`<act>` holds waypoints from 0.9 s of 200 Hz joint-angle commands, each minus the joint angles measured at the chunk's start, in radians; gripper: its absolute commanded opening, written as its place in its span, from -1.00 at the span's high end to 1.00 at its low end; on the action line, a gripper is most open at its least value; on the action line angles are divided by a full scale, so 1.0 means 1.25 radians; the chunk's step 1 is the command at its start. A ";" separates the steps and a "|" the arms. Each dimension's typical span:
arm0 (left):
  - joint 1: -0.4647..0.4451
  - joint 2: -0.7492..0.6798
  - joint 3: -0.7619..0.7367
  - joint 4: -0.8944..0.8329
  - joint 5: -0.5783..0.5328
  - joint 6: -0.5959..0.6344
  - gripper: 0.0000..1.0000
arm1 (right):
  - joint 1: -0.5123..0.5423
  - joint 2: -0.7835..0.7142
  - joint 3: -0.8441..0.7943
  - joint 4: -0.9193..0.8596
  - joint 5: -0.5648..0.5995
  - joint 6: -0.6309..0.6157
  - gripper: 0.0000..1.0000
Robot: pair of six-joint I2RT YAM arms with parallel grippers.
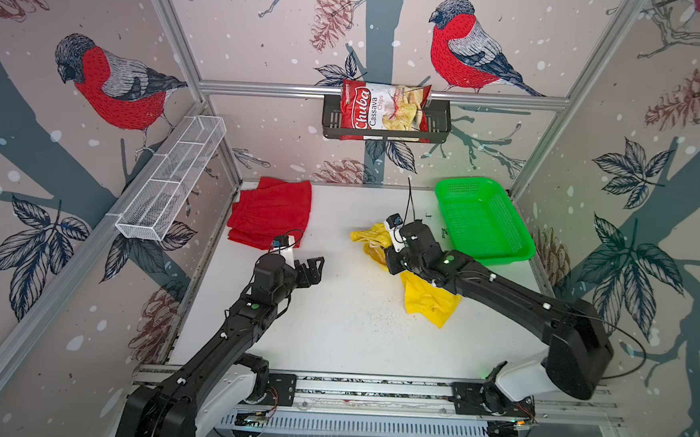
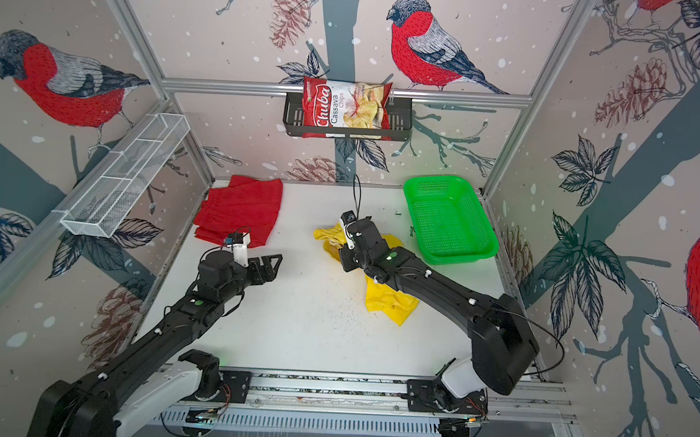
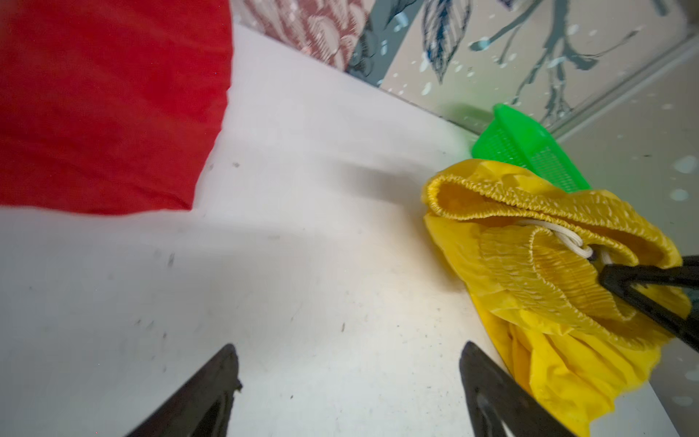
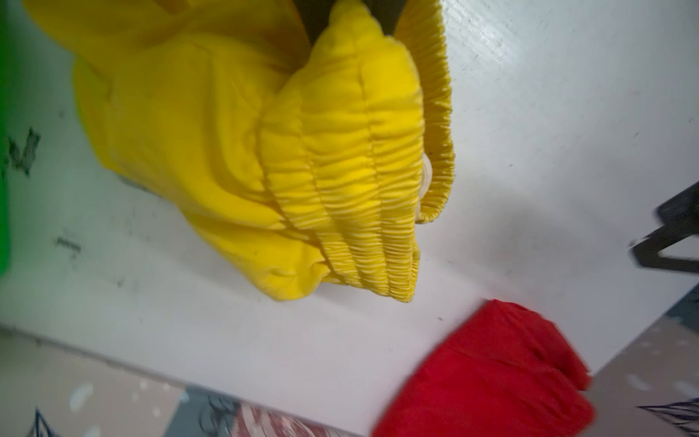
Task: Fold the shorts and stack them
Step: 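Grasp the yellow shorts waistband with the right gripper, then lift the waistband with the right gripper while the left grasps its other side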
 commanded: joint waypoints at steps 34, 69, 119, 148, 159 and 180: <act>-0.024 -0.023 -0.043 0.294 0.247 0.098 -0.62 | -0.093 -0.162 -0.055 -0.020 -0.356 -0.472 0.98; -0.113 -0.027 -0.055 0.323 0.280 0.193 -0.62 | -0.151 -0.235 -0.072 -0.026 -0.424 -0.550 1.00; -0.230 -0.034 -0.032 0.271 0.243 0.349 -0.61 | -0.196 -0.210 -0.035 0.007 -0.402 -0.341 1.00; -0.377 -0.040 -0.005 0.209 0.071 0.496 -0.64 | -0.196 -0.170 -0.004 0.011 -0.404 -0.205 1.00; -0.399 -0.031 -0.009 0.229 0.025 0.509 -0.65 | -0.194 -0.149 0.000 0.013 -0.422 -0.172 1.00; -0.403 0.002 -0.013 0.256 -0.014 0.520 -0.63 | -0.185 -0.125 0.009 0.012 -0.442 -0.141 1.00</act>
